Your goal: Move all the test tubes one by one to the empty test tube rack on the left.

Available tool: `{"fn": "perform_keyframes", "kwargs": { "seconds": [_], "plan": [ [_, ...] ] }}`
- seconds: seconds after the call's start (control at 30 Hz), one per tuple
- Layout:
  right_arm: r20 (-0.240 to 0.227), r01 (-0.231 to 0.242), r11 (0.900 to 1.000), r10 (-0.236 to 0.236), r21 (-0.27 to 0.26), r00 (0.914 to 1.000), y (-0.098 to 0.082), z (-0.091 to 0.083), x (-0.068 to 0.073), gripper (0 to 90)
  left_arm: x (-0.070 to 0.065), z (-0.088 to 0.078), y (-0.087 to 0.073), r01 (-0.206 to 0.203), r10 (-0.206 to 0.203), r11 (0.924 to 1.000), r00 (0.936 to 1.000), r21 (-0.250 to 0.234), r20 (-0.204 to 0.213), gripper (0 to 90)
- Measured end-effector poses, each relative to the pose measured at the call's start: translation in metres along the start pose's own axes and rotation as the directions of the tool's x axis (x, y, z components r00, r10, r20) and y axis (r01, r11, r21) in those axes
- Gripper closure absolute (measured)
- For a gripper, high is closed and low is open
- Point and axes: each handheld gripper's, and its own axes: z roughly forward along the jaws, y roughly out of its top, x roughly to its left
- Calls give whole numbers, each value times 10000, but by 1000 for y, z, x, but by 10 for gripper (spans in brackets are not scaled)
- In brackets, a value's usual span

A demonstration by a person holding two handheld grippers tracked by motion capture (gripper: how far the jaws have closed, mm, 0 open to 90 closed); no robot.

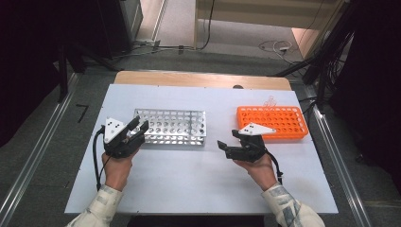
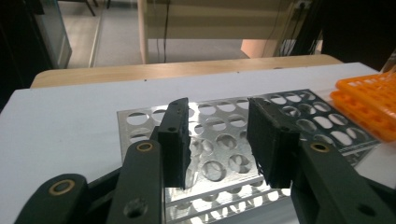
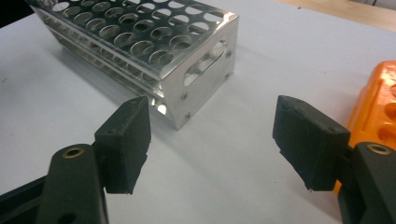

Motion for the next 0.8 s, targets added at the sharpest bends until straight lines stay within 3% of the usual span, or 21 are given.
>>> {"fn": "perform_keyframes", "kwargs": {
  "seconds": [0.17,0.4,0.53,0.8],
  "plan": [
    [395,-143,9998,149,-143,9991,-1,-6,-10,272,-8,-5,1,145,-145,9999,9994,-10,330,468],
    [963,-494,9982,524,-338,9940,-3,-14,-28,283,-22,-8,-1,15,-25,9997,9992,262,402,299],
    [1390,-592,9974,644,-415,9882,-4,-18,-39,292,-27,-7,-5,-68,51,9992,9990,383,445,281],
    [2192,-1086,9918,1209,-670,9682,-7,-27,-65,302,-32,-5,-9,-243,212,9982,9981,540,570,279]
  ]
}}
